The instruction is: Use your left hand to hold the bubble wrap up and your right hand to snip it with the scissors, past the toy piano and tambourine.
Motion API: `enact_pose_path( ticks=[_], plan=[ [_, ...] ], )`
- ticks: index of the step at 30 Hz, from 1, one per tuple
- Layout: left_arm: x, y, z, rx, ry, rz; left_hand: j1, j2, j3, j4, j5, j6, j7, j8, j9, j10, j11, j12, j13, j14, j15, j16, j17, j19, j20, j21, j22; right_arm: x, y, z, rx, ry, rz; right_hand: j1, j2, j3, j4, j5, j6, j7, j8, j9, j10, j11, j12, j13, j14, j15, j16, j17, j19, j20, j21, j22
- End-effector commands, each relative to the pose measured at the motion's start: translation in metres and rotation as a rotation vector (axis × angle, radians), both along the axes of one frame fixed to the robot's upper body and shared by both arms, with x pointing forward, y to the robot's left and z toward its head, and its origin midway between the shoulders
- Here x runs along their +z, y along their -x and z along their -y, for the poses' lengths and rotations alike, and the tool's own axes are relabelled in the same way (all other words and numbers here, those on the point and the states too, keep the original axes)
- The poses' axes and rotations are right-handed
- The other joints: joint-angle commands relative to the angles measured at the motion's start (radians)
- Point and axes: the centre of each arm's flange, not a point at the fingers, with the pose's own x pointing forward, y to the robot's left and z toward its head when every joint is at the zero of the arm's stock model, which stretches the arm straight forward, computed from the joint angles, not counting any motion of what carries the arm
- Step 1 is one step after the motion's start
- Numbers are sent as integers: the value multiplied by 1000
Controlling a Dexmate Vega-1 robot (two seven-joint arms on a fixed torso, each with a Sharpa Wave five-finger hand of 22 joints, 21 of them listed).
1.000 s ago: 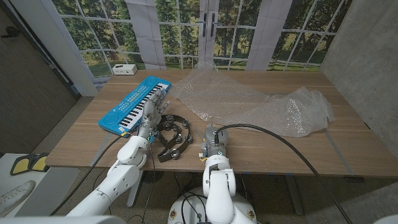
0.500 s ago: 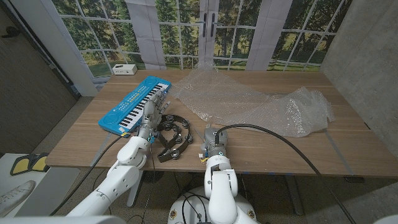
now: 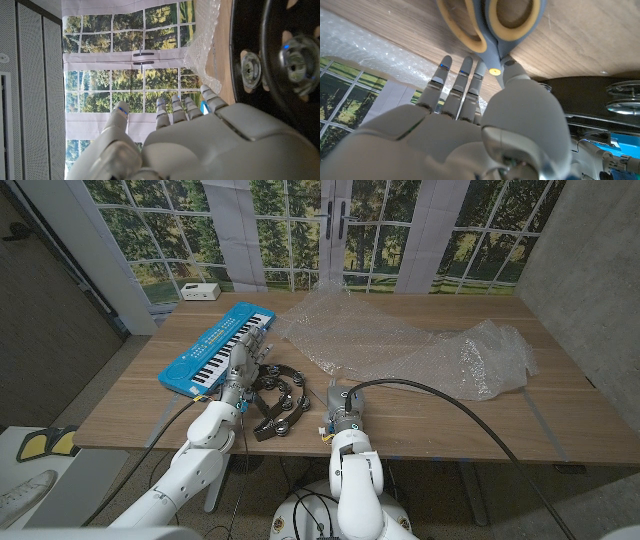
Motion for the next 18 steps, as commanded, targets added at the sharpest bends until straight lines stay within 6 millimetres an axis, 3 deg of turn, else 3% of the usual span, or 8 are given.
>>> enact_pose_path(
  ticks=[1, 11, 18],
  plan=[
    [-4, 2, -3, 6, 11, 1, -1, -1, -1, -1, 5, -4, -3, -4, 3, 0, -1, -3, 0, -9, 0, -2, 3, -5, -1, -2, 3, -5, -2, 2, 13, -16, 17, 39, 12, 27, -5, 34, 16, -3, 3, 4, 17, -35, 55, 69, 20, -105, -5, 5, -4, -5, 3, 1],
    [-9, 2, -7, 11, 18, -4, -3, -1, -2, 0, 5, -10, -4, -6, 3, -2, -2, -3, 0, -18, 0, -4, 3, -8, -1, -3, 3, 0, 0, 5, 33, -56, 48, 76, 16, 88, -2, 158, 31, 0, 1, 7, -42, -37, 167, 227, 40, -99, -58, -2, 1, 6, 6, -3],
    [-9, 2, -8, 13, 19, 0, -4, -1, -3, 1, 5, -13, -4, -6, 3, -3, -3, -4, 0, -20, 3, -4, 3, -9, -1, -3, 3, 11, 3, 13, 39, -103, 83, 74, 12, 114, 3, 224, 34, -3, -1, 9, -61, -43, 212, 288, 52, -104, -78, -2, -2, 2, 4, -4]
  ],
)
